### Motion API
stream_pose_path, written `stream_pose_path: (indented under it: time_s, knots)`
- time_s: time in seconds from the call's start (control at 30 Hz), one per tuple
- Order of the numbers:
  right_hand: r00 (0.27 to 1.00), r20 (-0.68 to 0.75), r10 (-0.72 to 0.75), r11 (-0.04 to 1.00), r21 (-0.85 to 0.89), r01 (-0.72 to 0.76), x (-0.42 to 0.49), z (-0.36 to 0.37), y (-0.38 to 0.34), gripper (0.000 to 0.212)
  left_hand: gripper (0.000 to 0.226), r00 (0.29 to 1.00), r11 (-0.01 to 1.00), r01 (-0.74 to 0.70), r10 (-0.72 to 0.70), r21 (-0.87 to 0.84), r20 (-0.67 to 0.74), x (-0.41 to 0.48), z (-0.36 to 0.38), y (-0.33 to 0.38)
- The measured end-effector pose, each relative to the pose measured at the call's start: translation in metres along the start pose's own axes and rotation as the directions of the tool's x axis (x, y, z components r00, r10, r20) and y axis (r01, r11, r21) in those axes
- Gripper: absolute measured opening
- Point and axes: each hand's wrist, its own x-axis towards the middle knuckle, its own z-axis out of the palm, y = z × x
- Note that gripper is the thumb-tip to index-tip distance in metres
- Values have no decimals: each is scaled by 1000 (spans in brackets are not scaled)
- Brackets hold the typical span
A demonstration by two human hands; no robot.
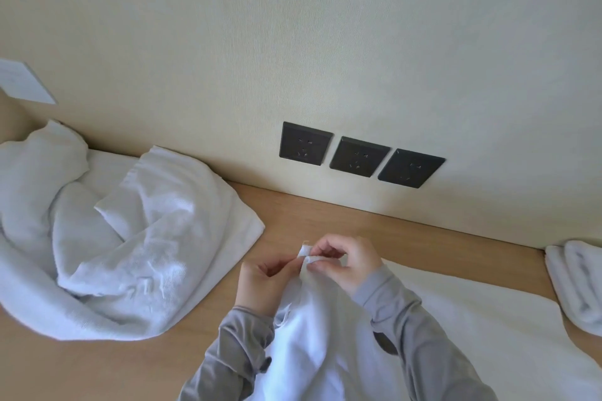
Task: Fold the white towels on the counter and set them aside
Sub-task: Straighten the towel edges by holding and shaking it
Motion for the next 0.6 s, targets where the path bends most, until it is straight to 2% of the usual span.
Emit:
stream_pose_path:
  time_s: [0.2, 0.3, 0.47, 0.53, 0.6]
  knots:
    - [977, -203, -72, 989, 110, 96, -18, 4, 9, 7, 23, 997, 997, -70, 69, 28, 34, -14, 4, -3]
    - [972, -225, -73, 985, 134, 105, -24, 5, 11, 13, 20, 995, 995, -90, 87, 41, 55, -19, 5, -7]
    - [975, -208, -83, 988, 114, 108, -34, 2, 15, 8, 20, 989, 994, -97, 91, 47, 121, -28, 7, -8]
    - [955, -267, -129, 989, 41, 145, -38, 1, 16, 9, 24, 992, 999, -43, 40, 17, 118, -30, 9, -8]
    - [918, -342, -203, 979, -43, 201, -42, 2, 17, 9, 27, 990, 990, 122, -116, -68, 82, -28, 13, -11]
